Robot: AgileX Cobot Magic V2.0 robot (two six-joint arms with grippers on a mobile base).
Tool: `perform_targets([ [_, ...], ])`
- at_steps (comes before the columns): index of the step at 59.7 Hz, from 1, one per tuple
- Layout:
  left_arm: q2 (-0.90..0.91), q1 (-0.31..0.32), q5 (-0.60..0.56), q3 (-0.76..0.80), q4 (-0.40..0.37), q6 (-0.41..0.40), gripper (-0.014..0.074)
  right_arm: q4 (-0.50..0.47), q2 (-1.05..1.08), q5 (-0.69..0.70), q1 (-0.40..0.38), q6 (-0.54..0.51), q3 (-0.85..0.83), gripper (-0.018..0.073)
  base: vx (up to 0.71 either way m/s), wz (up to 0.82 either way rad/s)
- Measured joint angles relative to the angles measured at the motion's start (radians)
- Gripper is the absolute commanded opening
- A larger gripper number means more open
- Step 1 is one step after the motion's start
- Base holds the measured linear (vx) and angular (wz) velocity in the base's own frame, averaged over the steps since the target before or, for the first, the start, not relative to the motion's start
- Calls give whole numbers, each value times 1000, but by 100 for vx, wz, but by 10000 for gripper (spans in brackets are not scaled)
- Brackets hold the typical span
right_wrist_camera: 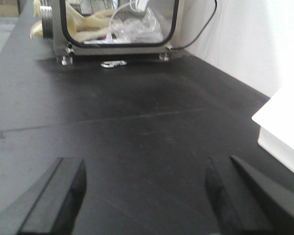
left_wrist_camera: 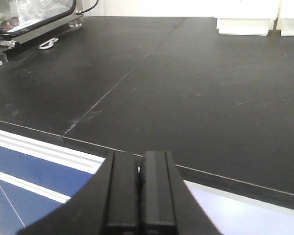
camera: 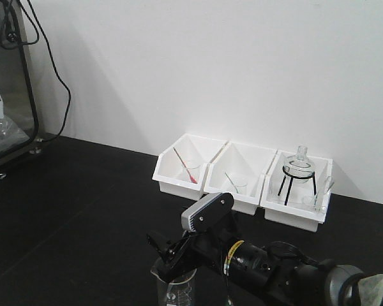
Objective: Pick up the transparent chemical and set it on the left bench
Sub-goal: 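Lower the pipette into the empty beaker and open the right gripper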
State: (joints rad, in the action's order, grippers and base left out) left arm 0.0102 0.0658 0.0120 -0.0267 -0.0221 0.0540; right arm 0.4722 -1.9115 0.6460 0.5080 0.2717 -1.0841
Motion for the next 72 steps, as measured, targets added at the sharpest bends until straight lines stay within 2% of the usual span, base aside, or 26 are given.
perform_targets([
  [11,0,0,0,0,0,0,-3,63,208,-150,0,57,112,559,0,0],
  [31,0,0,0,0,0,0,-3,80,747,-230,0,68,462,516,0,0],
  [50,0,0,0,0,0,0,-3,81,989,-261,0,68,650,505,0,0],
  [59,0,0,0,0,0,0,-3,47,1054,-313,-4,43,704,436,0,0],
  [66,0,0,0,0,0,0,-3,-80,1182,-402,-71,-7,744,348,0,0],
  [72,0,0,0,0,0,0,-3,-160,1346,-502,-206,-53,792,242,0,0],
])
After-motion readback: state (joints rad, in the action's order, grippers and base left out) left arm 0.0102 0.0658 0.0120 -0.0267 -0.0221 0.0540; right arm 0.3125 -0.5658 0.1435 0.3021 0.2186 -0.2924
